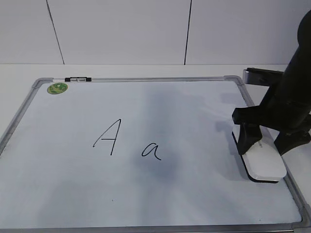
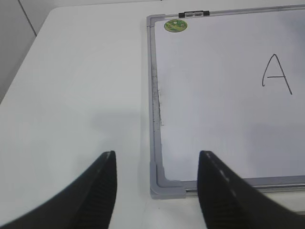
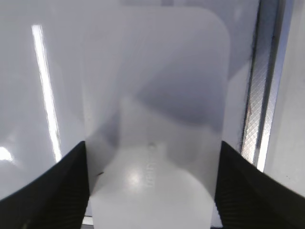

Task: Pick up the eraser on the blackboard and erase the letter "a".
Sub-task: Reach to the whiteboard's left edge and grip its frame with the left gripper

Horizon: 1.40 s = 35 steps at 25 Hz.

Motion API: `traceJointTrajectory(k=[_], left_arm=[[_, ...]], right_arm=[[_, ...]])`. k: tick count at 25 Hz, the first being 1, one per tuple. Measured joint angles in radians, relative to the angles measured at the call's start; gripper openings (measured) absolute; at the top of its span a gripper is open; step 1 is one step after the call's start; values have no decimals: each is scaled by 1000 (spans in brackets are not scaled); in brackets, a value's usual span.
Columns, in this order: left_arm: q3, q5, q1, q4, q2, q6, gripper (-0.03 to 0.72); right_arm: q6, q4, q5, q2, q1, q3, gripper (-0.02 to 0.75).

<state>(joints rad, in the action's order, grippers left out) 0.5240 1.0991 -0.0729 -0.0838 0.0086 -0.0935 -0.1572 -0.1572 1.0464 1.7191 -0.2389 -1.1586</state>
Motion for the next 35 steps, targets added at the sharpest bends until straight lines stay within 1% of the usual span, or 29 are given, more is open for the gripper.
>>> traceJointTrajectory(k=[8,13,16,19,21,29,35], left_arm=[[0,0,0,0,0,0,374],[2,-2,0,0,17,0,339],[27,-69,0,-12,78,0,312],[64,-176,0,-42,179,0,296],[96,-212,0,-67,276,0,285],[240,-218,0,-187,712,0,272],[352,-187,0,-232,1024,0,269]], right_arm=[[2,-2,5,0,0,0,554],[2,-2,8,0,0,0,554],[5,-4,8,0,0,0,554],[18,-4,10,0,0,0,554],[22,-4,10,0,0,0,554],[56,-31,22,0,-2,0,554],[101,-43,30,0,-37,-2,554]])
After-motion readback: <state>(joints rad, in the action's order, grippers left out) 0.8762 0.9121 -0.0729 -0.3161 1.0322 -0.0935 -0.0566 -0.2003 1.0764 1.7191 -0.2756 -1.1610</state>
